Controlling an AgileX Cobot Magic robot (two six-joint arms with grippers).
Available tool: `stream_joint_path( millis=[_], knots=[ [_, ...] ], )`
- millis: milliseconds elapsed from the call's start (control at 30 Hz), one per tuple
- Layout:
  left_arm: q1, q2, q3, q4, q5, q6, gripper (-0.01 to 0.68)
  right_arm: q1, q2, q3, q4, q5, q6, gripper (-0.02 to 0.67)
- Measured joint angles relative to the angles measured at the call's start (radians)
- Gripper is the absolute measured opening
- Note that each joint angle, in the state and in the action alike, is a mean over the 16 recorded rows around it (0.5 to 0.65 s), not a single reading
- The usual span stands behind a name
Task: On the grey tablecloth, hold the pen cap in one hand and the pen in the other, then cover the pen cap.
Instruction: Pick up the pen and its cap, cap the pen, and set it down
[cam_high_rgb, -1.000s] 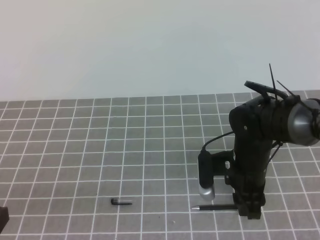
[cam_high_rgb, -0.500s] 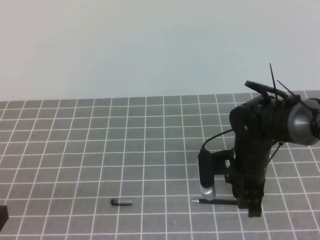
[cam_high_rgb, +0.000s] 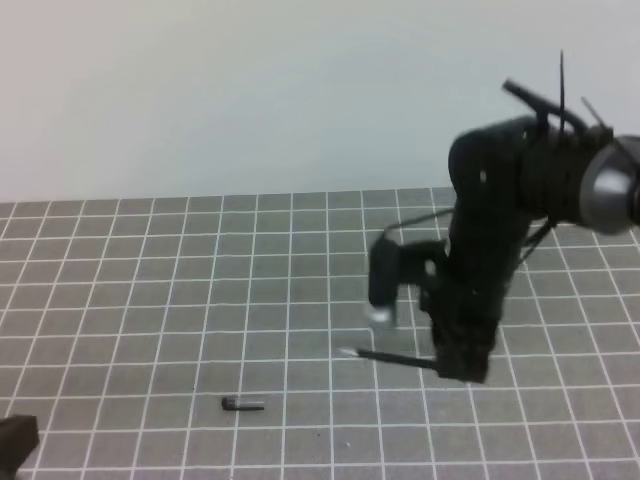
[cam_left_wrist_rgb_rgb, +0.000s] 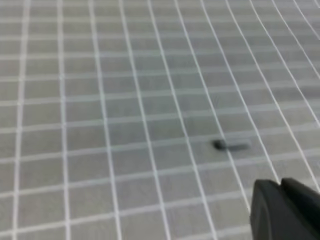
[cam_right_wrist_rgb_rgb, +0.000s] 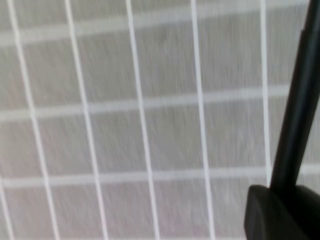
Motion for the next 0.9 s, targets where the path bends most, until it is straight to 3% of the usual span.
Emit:
stream_joint_path(
  millis=[300, 600, 733, 900],
  knots=[
    [0.0, 0.261, -0.226, -0.02, 0.191, 0.032, -0.003, 0.0, 0.0, -0.099, 0.133, 0.064, 0.003, -0.004],
    [0.0, 0.578, -0.396, -0.016, 0.218, 0.132, 0.007, 0.0, 0.0, -0.109, 0.135, 0.106, 0.005, -0.004],
    [0.0, 0.712, -0.448, -0.014, 0.205, 0.198, 0.048, 0.0, 0.0, -0.109, 0.111, 0.119, 0.019, -0.004],
    [-0.01, 0.858, -0.502, -0.011, 0.188, 0.304, 0.164, 0.0, 0.0, -0.109, 0.061, 0.137, 0.05, -0.003]
  ],
)
